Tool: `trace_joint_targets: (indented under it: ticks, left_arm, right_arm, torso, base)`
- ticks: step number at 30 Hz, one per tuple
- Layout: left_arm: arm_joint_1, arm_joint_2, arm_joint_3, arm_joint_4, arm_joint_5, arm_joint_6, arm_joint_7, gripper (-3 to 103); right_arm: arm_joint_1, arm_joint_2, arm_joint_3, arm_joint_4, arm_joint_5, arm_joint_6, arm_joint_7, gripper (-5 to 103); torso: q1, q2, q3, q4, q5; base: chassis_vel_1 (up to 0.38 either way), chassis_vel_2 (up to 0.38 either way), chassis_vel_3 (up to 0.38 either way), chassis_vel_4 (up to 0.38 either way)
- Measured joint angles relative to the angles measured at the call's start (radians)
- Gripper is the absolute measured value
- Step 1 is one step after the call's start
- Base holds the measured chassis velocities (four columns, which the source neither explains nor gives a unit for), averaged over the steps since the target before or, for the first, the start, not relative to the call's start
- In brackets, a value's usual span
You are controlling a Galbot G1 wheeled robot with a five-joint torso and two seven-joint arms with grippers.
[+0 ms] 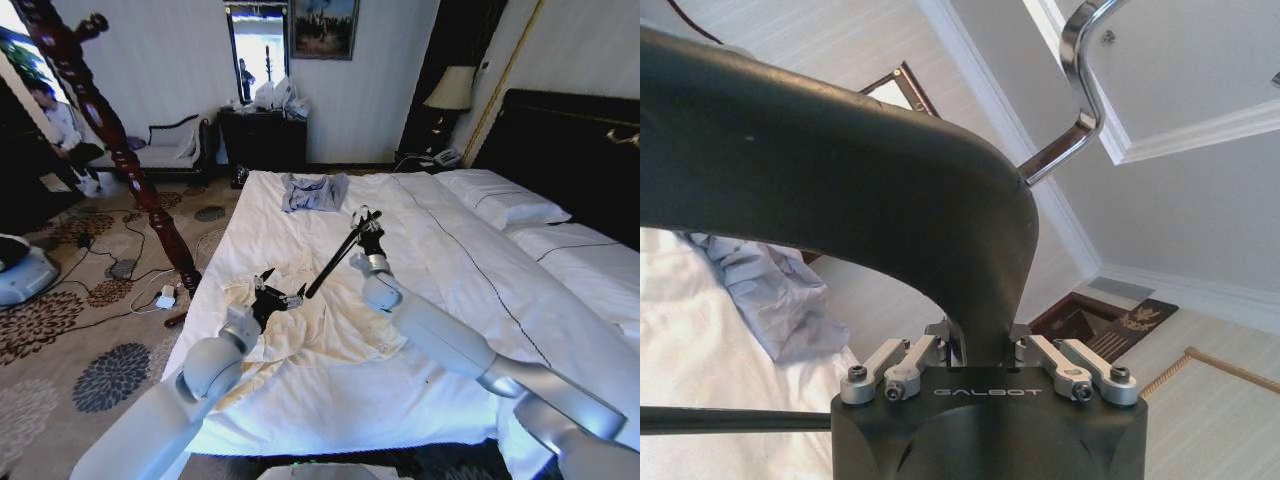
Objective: Pick up the clothes from the bed and hang them on the clothes hanger.
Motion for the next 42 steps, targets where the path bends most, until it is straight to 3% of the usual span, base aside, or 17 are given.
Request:
trace_joint_targets:
  ticks: [7,15,19,22,25,27,31,38,42]
  left_arm:
    - [-0.160,-0.040,0.077,0.097,-0.091,0.035,-0.055,100]
    - [-0.258,-0.078,0.169,0.155,-0.109,0.034,-0.066,101]
    - [-0.287,-0.081,0.222,0.184,-0.072,0.003,-0.036,81]
    - [-0.294,-0.085,0.238,0.197,-0.060,-0.009,-0.028,76]
    - [-0.309,-0.098,0.261,0.221,-0.046,-0.033,-0.015,58]
    - [-0.312,-0.101,0.264,0.226,-0.044,-0.036,-0.013,58]
    - [-0.319,-0.109,0.275,0.237,-0.038,-0.046,-0.002,36]
    - [-0.319,-0.110,0.278,0.240,-0.035,-0.066,0.019,18]
    - [-0.312,-0.108,0.276,0.243,-0.018,-0.094,0.035,17]
  right_arm:
    - [0.009,0.012,-0.017,-0.005,0.002,-0.004,0.010,24]
    - [-0.007,0.022,-0.007,-0.019,0.001,-0.002,0.029,24]
    - [-0.023,0.016,0.006,-0.018,0.001,0.005,0.032,24]
    - [-0.027,0.014,0.011,-0.015,0.001,0.008,0.033,24]
    - [-0.033,0.012,0.020,-0.007,0.000,0.014,0.035,24]
    - [-0.034,0.012,0.021,-0.006,0.000,0.015,0.035,24]
    - [-0.045,0.008,0.033,-0.002,-0.005,0.033,0.038,24]
    - [-0.055,0.005,0.044,0.008,-0.009,0.053,0.043,24]
    - [-0.057,0.003,0.051,0.015,-0.012,0.061,0.043,24]
  torso:
    - [0.000,0.000,0.000,-0.0004,0.0002]
    - [0.000,0.000,0.000,-0.0004,0.0003]
    - [0.000,0.000,0.000,-0.0002,0.0003]
    - [0.000,0.000,0.000,-0.0002,0.0003]
    - [0.000,0.000,0.000,-0.0002,0.0001]
    - [0.000,0.000,0.000,-0.0002,0.0001]
    - [0.000,0.000,0.000,-0.0003,0.0002]
    - [0.000,0.000,0.000,-0.0002,0.0001]
    - [0.000,0.000,0.000,-0.0003,0.0001]
  base:
    - [0.000,0.000,0.000,0.000]
    - [0.000,0.000,0.000,0.000]
    - [0.000,0.000,0.000,0.000]
    - [0.000,0.000,0.000,0.000]
    - [0.000,0.000,0.000,0.000]
    - [0.000,0.000,0.000,0.000]
    - [0.000,0.000,0.000,0.000]
    - [0.000,0.000,0.000,0.000]
    - [0.000,0.000,0.000,0.000]
